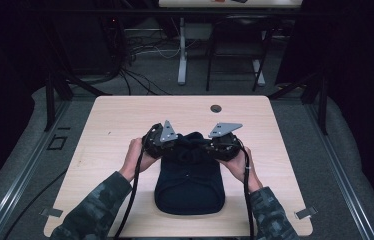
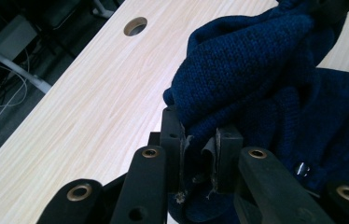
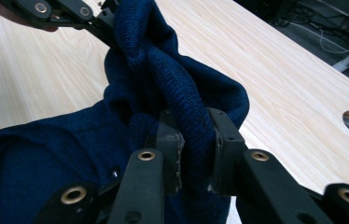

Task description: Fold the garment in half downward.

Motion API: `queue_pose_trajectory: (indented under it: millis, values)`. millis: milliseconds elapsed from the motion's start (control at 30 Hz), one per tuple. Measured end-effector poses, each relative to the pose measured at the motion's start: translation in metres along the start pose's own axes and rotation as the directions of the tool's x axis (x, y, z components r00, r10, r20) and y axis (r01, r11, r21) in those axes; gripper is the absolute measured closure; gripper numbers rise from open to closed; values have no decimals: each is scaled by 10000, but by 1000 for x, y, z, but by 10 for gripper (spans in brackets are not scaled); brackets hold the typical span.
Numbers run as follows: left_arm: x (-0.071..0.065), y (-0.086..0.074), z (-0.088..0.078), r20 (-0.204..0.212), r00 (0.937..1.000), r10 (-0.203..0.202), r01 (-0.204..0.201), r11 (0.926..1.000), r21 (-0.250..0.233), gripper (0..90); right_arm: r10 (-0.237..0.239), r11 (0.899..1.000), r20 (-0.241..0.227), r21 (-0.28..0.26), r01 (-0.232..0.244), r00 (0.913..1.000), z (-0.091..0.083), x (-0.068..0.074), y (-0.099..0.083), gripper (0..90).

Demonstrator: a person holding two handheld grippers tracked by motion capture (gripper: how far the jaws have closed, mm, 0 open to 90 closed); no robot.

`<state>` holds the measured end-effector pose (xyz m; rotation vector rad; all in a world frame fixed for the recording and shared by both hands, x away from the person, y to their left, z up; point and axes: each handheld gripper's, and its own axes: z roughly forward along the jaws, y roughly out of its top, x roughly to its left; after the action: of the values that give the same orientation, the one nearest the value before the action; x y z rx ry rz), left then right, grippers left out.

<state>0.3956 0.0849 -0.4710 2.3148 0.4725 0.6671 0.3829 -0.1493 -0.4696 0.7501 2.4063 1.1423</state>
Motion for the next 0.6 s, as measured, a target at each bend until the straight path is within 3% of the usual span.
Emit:
queue_pose_trajectory:
  millis: [200, 600]
  values:
    - [-6, -2, -2, 136, 9999, -16, 16, 10000, 4, 768, 102, 9999, -197, 37, -101, 9998, -1, 2, -7, 753]
    - [-19, -16, -7, 893, 9952, -405, 407, 9992, 2, 762, -51, 9987, -615, 504, 82, 9981, -5, 11, -15, 741]
